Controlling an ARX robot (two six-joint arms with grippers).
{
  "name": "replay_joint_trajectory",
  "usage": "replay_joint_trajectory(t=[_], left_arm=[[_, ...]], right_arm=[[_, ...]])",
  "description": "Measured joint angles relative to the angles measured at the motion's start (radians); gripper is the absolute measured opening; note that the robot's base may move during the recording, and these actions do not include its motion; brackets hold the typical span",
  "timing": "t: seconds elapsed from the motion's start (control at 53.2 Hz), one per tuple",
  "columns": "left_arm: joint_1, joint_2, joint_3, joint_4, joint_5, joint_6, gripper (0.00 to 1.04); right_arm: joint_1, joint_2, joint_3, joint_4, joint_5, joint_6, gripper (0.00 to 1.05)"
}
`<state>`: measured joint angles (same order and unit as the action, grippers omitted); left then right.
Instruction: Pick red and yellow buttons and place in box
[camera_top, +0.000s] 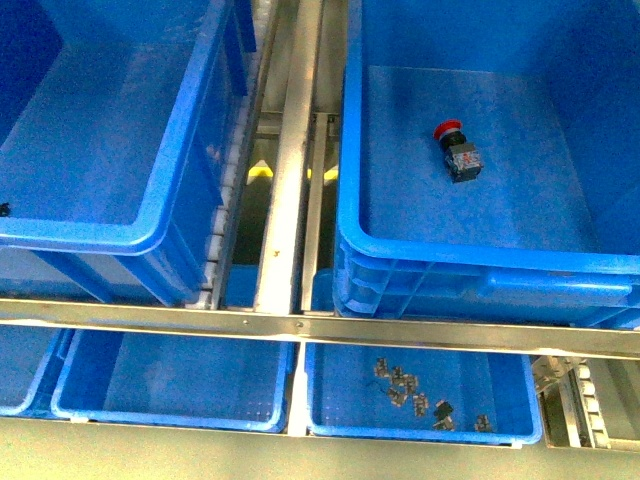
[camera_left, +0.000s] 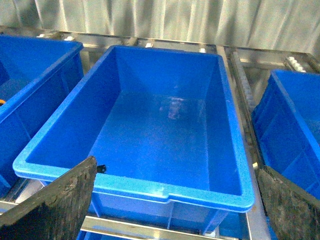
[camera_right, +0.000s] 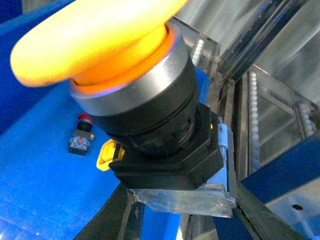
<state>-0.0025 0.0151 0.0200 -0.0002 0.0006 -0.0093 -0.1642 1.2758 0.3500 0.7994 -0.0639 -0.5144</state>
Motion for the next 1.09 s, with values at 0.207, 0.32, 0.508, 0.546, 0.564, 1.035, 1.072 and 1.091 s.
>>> replay_joint_trajectory(t=[0.207, 0.32, 0.508, 0.546, 0.564, 1.035, 1.072, 1.091], left_arm=[[0.002, 0.000, 0.000, 0.000, 0.000, 0.001, 0.97], [0.002, 0.000, 0.000, 0.000, -0.001, 0.001, 0.97], [0.002, 0.000, 0.000, 0.000, 0.000, 0.001, 0.97], [0.002, 0.000, 0.000, 0.000, 0.000, 0.001, 0.97], [0.002, 0.000, 0.000, 0.000, 0.000, 0.001, 0.97], [0.002, 0.000, 0.000, 0.000, 0.000, 0.001, 0.97], [0.002, 0.000, 0.000, 0.000, 0.000, 0.001, 0.97], [0.002, 0.000, 0.000, 0.000, 0.000, 0.001, 0.97]], right_arm=[[-0.010, -0.002, -0.004, 0.005, 0.009, 0.004, 0.31], [-0.008, 0.005, -0.003, 0.004, 0.001, 0.003, 0.31], [0.007, 0.080, 0.041, 0.005, 0.008, 0.002, 0.31], [0.020, 0.107, 0.061, 0.012, 0.012, -0.005, 0.31], [0.028, 0.121, 0.071, 0.014, 0.014, -0.006, 0.31], [0.292, 0.606, 0.537, -0.115, 0.209, 0.076, 0.31], [0.300, 0.636, 0.569, -0.131, 0.228, 0.085, 0.31], [0.305, 0.657, 0.591, -0.142, 0.244, 0.100, 0.31]])
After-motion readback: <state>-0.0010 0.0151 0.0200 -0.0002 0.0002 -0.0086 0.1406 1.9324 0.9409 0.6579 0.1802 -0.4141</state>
